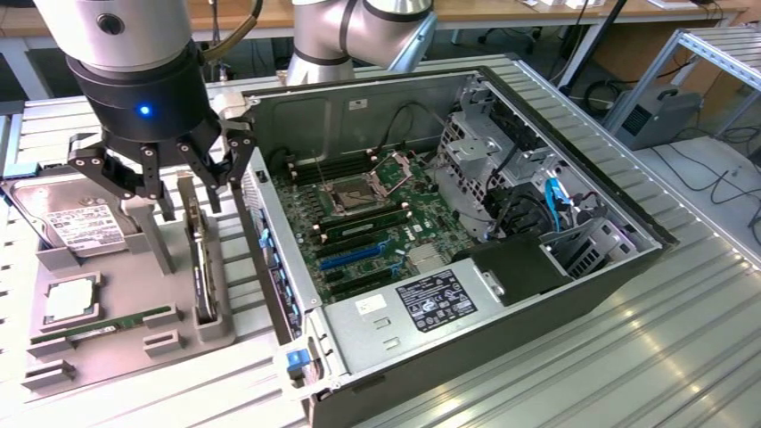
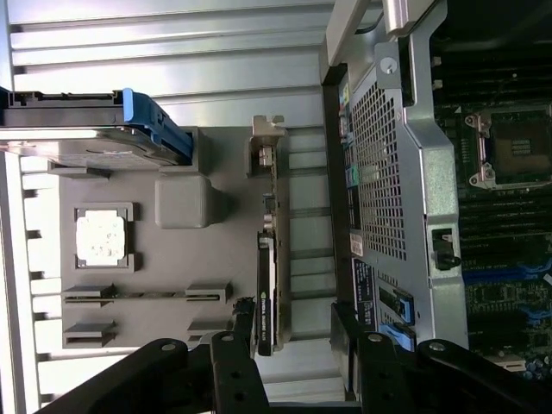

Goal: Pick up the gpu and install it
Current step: 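Pick up the gpu and move the gpu toward the slot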

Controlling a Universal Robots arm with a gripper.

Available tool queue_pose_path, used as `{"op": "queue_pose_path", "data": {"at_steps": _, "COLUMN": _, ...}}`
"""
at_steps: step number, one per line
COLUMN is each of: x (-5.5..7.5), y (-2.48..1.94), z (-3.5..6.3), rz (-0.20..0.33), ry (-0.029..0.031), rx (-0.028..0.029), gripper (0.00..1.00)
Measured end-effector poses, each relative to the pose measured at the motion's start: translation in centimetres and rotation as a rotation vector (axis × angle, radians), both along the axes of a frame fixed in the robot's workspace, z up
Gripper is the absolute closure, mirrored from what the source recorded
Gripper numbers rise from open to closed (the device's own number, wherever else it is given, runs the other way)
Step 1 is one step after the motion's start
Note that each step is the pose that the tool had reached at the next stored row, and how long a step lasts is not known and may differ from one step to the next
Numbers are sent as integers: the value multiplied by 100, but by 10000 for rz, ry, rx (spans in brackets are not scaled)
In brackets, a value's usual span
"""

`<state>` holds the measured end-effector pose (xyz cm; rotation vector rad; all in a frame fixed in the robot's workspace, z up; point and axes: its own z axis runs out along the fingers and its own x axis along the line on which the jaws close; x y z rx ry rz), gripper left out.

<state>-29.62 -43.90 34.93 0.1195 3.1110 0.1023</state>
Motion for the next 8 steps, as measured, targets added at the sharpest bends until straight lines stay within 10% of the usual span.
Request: {"op": "queue_pose_path", "data": {"at_steps": 8, "x": -5, "y": 0, "z": -21, "rz": 0, "ry": 0, "rx": -7, "gripper": 52}}
